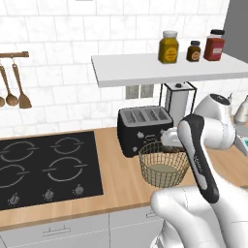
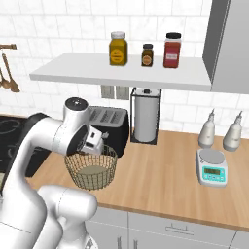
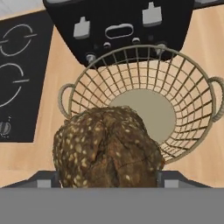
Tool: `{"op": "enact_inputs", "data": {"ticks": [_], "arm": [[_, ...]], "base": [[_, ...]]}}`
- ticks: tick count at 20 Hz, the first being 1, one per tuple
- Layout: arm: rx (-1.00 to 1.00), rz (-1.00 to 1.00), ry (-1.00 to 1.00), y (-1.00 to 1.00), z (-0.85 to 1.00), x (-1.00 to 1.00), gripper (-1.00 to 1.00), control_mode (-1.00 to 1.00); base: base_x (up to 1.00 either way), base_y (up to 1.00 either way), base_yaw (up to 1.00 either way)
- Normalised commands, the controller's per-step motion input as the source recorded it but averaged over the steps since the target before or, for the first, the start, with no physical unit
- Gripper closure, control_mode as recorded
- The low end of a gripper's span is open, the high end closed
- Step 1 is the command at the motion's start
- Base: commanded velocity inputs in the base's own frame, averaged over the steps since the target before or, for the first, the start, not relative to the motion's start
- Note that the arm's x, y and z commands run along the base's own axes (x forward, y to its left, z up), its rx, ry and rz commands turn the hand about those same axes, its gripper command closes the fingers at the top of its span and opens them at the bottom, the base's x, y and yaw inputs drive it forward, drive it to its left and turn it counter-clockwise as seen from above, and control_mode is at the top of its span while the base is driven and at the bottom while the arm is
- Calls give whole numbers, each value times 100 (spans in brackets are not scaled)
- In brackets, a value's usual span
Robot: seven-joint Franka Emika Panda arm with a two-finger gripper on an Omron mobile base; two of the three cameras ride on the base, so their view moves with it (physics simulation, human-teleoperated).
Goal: Open the cabinet, pick up the bread from the cabinet and place it in the basket. Then move the basket to the dining counter.
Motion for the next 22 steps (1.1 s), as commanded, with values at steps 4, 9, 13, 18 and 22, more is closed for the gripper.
{"op": "enact_inputs", "data": {"ticks": [4,9,13,18,22], "arm": [[-5,0,9,-8,-21,36,100,-100],[-4,0,7,0,-52,20,100,-100],[-4,0,6,0,-65,21,100,-100],[-3,0,10,0,-47,25,100,-100],[-1,0,18,0,-28,42,100,-100]], "base": [[0,0,0],[0,0,0],[0,0,0],[0,0,0],[0,0,0]]}}
